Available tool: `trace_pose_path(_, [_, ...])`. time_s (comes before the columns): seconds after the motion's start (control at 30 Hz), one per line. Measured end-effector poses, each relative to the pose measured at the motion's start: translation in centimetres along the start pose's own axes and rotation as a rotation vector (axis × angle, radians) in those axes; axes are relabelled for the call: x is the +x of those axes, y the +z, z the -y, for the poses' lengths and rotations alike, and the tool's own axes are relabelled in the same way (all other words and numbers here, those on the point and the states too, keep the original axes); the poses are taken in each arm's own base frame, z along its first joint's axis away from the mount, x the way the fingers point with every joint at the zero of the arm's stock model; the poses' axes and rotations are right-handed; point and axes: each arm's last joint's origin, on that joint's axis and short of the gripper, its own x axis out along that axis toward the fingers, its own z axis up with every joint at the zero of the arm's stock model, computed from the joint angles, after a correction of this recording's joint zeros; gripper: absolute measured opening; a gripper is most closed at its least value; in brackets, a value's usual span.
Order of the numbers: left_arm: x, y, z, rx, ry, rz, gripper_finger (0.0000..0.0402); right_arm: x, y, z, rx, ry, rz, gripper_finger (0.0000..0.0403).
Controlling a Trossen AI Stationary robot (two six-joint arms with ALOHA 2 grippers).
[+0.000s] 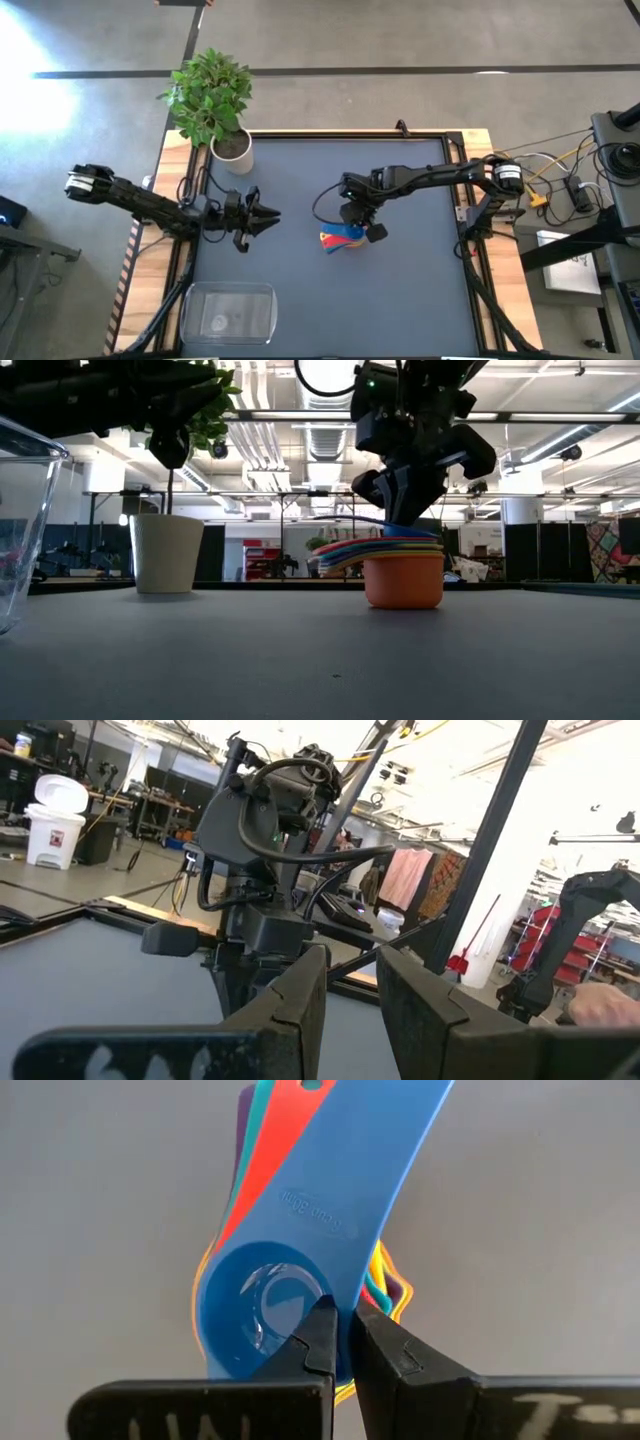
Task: Nest measuring cups in basket
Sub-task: Stack the blue measuring cup into the red measuring cup
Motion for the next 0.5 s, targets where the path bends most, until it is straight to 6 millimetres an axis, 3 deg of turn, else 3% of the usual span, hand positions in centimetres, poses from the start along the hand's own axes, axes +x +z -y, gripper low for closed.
trace_pose_path(0.3, [0.02, -0.15, -0.04, -0.005, 0.004, -0.013, 0.0075, 0.36, 0.06, 0.32, -0.005, -0.004, 0.004, 0.0014])
trace_pose_path(0.5, [0.03, -0.20, -0.05, -0.009, 0.006, -0.018, 0.0075, 0.35, 0.08, 0.33, -0.006, -0.005, 0.006, 0.0066])
